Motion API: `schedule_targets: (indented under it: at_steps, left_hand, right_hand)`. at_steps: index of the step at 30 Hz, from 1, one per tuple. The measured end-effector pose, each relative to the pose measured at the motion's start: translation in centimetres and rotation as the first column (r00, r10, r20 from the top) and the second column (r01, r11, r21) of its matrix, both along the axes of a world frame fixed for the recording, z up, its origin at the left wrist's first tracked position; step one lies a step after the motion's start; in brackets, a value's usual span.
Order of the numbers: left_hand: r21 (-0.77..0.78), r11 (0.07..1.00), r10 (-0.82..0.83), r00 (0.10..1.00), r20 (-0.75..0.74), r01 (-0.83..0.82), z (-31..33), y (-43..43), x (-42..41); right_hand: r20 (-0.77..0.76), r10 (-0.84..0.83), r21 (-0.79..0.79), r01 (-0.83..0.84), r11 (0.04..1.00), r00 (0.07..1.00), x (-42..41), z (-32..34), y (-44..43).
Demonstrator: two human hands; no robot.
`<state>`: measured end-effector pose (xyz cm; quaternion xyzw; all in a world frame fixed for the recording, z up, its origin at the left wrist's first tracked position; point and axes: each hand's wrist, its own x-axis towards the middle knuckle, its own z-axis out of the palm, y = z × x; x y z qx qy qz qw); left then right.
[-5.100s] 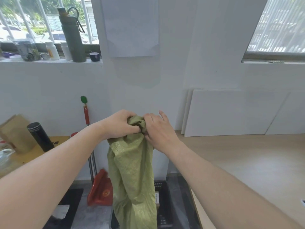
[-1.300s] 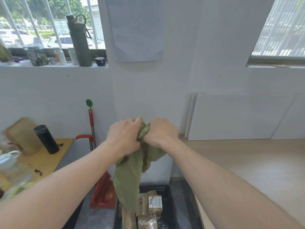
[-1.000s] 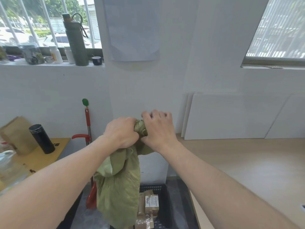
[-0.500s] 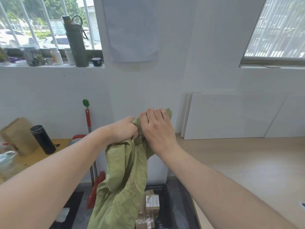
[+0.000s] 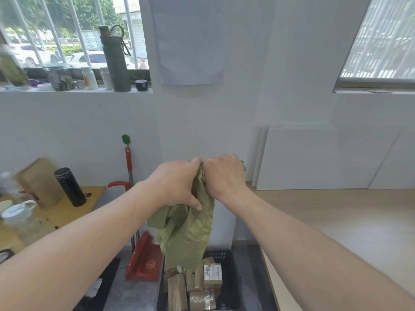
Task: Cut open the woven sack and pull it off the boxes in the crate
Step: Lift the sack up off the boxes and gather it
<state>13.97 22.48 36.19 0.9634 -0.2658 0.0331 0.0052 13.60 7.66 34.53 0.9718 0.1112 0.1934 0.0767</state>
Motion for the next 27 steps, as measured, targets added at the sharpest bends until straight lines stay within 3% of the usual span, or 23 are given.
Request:
schedule_targets:
  at_steps: [8, 14, 18, 21, 25, 27]
  left_hand:
    - [-0.107, 0.990, 0.119, 0.957, 0.264, -0.094, -3.0, 0.4, -0.9]
    - [-0.198, 0.971, 0.170, 0.971, 0.170, -0.136, -3.5, 0.5, -0.9]
    - [-0.138, 0.981, 0.151, 0.981, 0.120, -0.135, -3.1, 0.3, -0.6]
    - [-0.149, 0.974, 0.182, 0.979, 0.087, -0.168, -3.0, 0.2, -0.4]
    - [-0.257, 0.920, 0.304, 0.953, -0.001, -0.295, -2.2, -0.2, 0.2]
    - [-0.318, 0.887, 0.339, 0.940, -0.048, -0.336, -1.6, -0.4, 0.5]
  right_hand:
    - [-0.246, -0.040, 0.117, 0.071, 0.991, 0.968, -0.4, 1.0, 0.7]
    - [-0.442, 0.029, 0.290, 0.112, 0.951, 0.896, -0.8, 1.3, 0.3]
    - [-0.489, 0.026, 0.260, 0.117, 0.959, 0.872, -1.1, 1.2, 0.0]
    - [-0.421, 0.047, 0.152, 0.020, 0.988, 0.906, -1.2, 0.8, -0.3]
    - [-0.077, 0.086, -0.018, -0.088, 0.996, 0.993, -1.3, -0.3, -0.8]
    - [-0.024, 0.057, -0.039, -0.058, 0.998, 0.998, -1.7, -0.6, -0.5]
